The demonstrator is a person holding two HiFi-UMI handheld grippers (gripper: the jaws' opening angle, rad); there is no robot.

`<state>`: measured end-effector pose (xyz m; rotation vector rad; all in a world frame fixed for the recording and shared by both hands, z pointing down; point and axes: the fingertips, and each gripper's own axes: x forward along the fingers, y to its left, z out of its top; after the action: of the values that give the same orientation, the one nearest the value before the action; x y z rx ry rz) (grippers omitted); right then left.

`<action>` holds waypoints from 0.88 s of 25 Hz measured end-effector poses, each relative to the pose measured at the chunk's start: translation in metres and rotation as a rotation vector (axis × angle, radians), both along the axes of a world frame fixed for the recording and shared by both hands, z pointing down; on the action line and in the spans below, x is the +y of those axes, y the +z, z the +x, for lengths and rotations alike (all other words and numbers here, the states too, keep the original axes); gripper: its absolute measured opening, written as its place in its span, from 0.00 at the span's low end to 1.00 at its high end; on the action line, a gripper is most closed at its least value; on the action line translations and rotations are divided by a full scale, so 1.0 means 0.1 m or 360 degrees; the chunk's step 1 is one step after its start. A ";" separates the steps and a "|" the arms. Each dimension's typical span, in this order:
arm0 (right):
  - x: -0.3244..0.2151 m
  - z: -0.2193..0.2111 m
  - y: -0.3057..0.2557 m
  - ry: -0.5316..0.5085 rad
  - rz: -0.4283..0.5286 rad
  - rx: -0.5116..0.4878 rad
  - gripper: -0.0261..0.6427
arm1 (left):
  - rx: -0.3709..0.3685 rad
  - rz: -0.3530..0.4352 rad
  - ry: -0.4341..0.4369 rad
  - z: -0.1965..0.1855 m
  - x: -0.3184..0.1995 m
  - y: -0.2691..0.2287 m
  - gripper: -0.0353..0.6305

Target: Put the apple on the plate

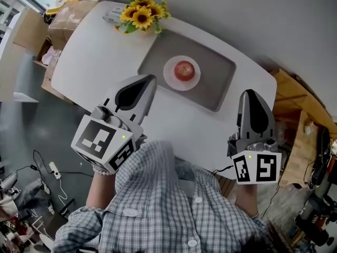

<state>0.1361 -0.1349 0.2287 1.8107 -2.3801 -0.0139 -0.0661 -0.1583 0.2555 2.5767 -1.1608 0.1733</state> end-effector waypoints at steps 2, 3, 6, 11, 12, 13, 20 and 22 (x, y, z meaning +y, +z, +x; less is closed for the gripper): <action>0.04 0.01 -0.06 -0.0005 0.0028 0.0019 0.09 | -0.0030 0.0037 -0.0002 0.04 0.04 -0.01 0.07; 0.06 0.01 -0.09 -0.0011 0.0039 0.0030 0.09 | -0.0036 0.0048 0.0000 0.05 0.06 -0.02 0.07; 0.05 -0.01 -0.17 -0.0024 0.0074 0.0060 0.09 | -0.0025 0.0068 0.0018 0.10 0.06 -0.07 0.07; 0.06 -0.01 -0.22 0.0002 0.0103 0.0062 0.09 | -0.0025 0.0081 0.0064 0.19 0.01 -0.11 0.07; 0.07 -0.01 -0.22 0.0009 0.0102 0.0062 0.09 | -0.0027 0.0078 0.0074 0.21 0.02 -0.10 0.07; 0.08 0.00 -0.21 0.0014 0.0100 0.0062 0.09 | -0.0023 0.0082 0.0082 0.23 0.03 -0.10 0.07; 0.10 -0.07 -0.20 -0.0012 0.0096 0.0082 0.09 | -0.0022 0.0108 0.0102 0.27 0.00 -0.10 0.07; 0.10 -0.10 -0.19 -0.0017 0.0095 0.0087 0.09 | -0.0036 0.0104 0.0113 0.27 -0.01 -0.09 0.07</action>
<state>0.1260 -0.1253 0.2093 1.7994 -2.3759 -0.1351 -0.0389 -0.1597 0.2466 2.6815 -1.1007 0.1840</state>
